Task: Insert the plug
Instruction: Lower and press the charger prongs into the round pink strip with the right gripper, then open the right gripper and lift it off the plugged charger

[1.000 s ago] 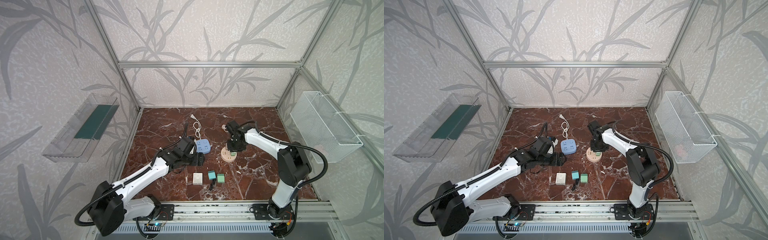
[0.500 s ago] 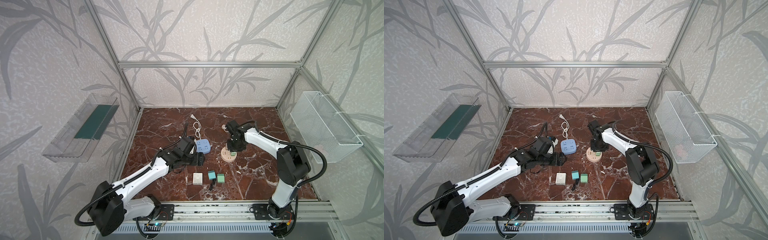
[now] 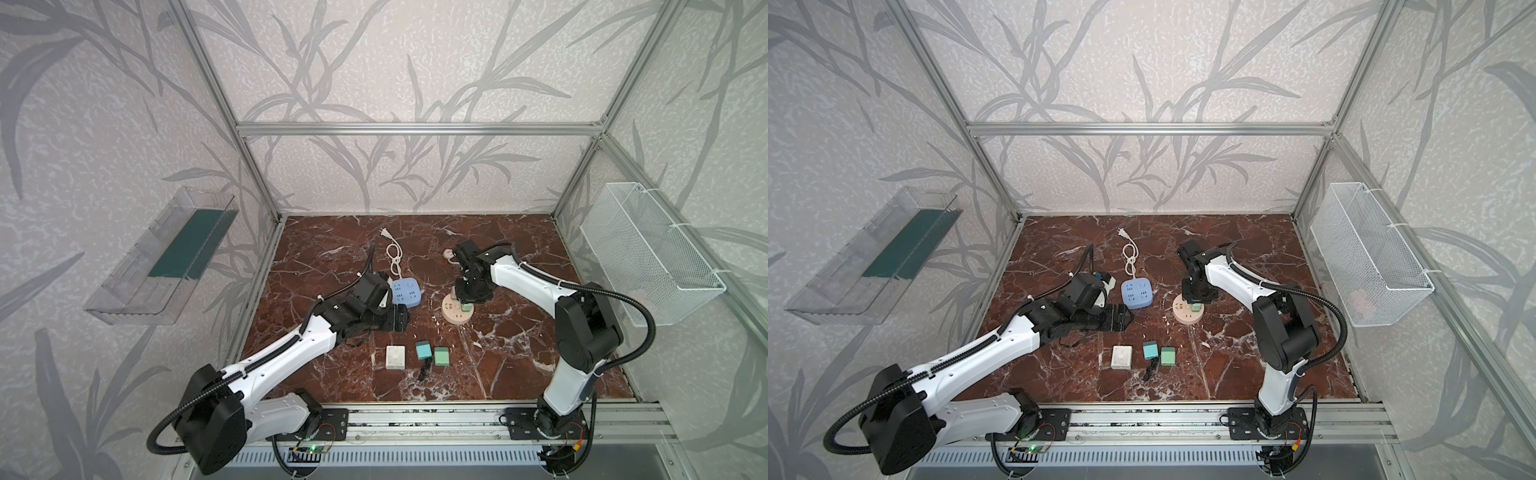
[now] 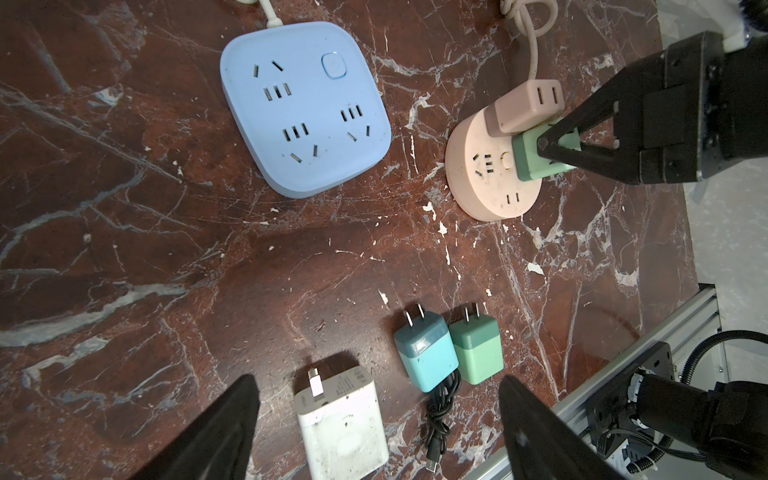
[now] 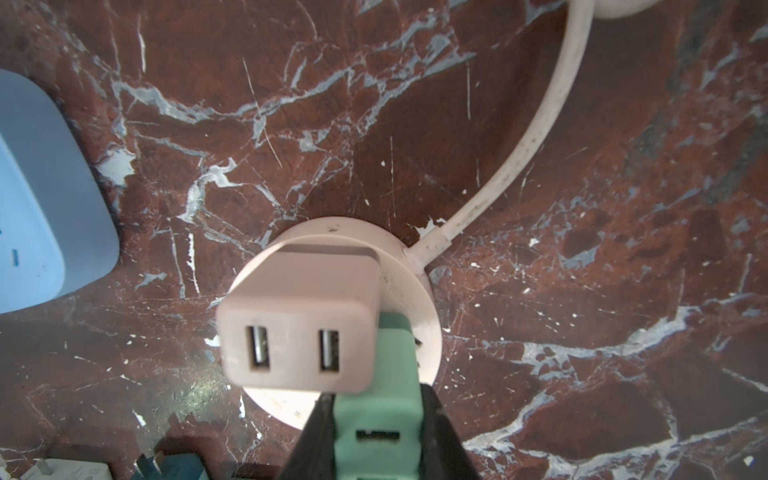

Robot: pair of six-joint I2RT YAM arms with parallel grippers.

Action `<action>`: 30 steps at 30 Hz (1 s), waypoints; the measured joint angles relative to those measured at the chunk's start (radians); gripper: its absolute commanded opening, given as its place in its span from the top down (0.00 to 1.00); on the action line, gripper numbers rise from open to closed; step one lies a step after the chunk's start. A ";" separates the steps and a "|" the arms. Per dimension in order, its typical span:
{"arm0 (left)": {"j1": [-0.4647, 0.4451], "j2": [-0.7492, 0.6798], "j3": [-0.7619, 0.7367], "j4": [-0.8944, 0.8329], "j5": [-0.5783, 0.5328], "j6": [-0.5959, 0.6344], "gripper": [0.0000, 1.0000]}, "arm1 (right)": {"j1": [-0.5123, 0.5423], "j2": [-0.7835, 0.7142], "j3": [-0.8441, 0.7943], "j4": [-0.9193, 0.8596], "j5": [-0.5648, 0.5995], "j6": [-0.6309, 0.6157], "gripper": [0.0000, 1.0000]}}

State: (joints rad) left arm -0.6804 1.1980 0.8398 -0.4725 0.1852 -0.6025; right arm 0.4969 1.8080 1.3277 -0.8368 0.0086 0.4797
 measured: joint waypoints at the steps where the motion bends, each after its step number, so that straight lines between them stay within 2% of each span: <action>1: 0.000 0.000 0.001 -0.002 0.000 0.000 0.12 | 0.000 0.000 0.001 -0.002 0.000 -0.001 0.78; 5: 0.000 0.000 0.003 -0.008 0.001 0.000 0.13 | 0.000 0.001 0.006 -0.010 0.001 -0.002 0.70; 17: 0.000 0.000 0.041 -0.027 0.005 0.009 0.13 | 0.000 -0.024 0.014 -0.061 -0.018 -0.002 0.54; 26: 0.000 0.000 0.042 -0.030 0.010 0.009 0.12 | 0.019 -0.190 0.018 -0.113 0.001 0.001 0.52; 30: 0.000 0.000 0.042 -0.021 0.024 0.008 0.12 | 0.102 -0.314 -0.050 -0.085 0.020 0.032 0.51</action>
State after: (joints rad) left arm -0.6807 1.1976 0.8814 -0.4938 0.2089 -0.5949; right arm 0.5987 1.4940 1.2781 -0.9218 0.0284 0.5117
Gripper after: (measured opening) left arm 0.877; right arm 0.484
